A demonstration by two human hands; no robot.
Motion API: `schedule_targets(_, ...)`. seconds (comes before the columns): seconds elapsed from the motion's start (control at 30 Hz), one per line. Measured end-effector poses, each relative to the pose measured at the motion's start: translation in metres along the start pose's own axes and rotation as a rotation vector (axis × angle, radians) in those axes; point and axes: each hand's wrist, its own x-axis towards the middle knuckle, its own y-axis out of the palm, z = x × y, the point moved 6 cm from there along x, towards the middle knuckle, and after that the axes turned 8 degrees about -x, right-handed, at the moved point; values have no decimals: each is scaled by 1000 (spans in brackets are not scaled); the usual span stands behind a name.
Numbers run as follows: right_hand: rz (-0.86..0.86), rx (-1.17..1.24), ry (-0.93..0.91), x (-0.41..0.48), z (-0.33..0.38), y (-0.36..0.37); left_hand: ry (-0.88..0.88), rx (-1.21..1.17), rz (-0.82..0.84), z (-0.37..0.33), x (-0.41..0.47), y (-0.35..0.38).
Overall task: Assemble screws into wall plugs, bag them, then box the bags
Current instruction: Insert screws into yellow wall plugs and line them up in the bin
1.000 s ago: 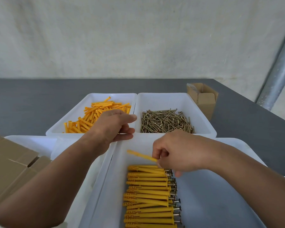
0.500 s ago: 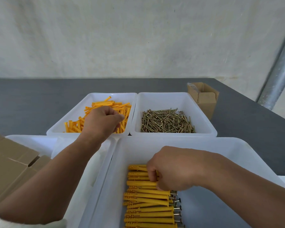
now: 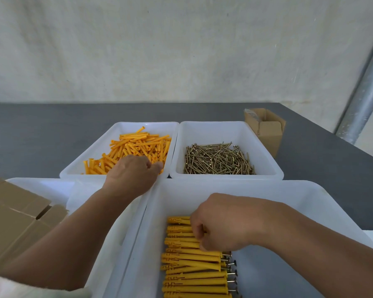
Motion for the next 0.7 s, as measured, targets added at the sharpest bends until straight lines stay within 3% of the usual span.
schedule_targets(0.13, -270, 84, 124, -9, -20, -32, -5, 100, 147, 4, 1, 11)
schedule_targets(0.23, -523, 201, 318, -13, -59, -51, -17, 163, 212, 6, 1, 16)
schedule_targets(0.3, -583, 261, 449, -11, -89, -52, -5, 189, 225, 5, 1, 17)
schedule_targets(0.43, -461, 306, 646, 5, -134, -31, 37, 216, 247, 3, 1, 18)
schedule_targets(0.7, 1, 204, 748, 35, -147, -14, 60, 204, 295, 3, 3, 19)
